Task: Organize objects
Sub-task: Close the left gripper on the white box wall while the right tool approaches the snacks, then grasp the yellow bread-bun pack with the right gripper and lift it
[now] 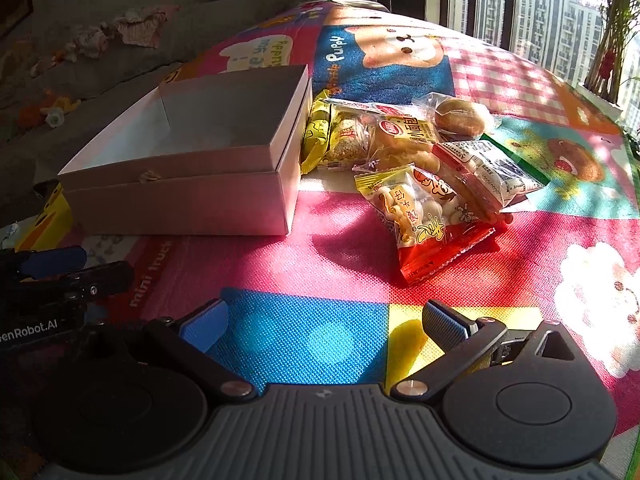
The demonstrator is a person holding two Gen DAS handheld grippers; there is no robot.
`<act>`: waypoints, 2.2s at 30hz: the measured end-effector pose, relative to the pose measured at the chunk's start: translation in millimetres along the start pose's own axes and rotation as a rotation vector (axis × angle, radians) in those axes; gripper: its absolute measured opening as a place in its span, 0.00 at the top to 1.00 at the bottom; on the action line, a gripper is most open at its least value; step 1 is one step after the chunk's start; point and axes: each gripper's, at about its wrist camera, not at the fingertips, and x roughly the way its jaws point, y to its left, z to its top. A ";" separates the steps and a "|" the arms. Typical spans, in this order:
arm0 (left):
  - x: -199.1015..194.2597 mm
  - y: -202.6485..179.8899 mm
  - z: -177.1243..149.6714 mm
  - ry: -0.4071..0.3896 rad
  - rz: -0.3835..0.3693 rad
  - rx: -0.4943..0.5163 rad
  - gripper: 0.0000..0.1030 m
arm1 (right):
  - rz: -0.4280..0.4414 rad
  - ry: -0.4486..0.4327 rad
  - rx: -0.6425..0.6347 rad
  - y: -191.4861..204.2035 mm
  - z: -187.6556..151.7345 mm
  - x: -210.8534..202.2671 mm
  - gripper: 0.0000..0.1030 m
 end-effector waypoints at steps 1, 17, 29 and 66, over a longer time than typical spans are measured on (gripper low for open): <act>-3.6 5.6 11.6 -0.037 0.022 -0.012 0.34 | 0.005 -0.024 0.009 -1.3 2.8 -8.6 0.00; 106.7 47.4 79.3 0.120 0.126 -0.027 0.39 | -0.106 -0.215 -0.062 -38.0 40.7 -62.0 0.00; 128.8 41.0 68.8 0.177 0.127 -0.005 0.91 | -0.126 -0.128 0.013 -82.7 102.5 8.3 0.09; 126.1 52.0 69.0 0.170 0.069 -0.082 0.88 | 0.103 0.191 0.010 -36.1 13.5 -42.3 0.44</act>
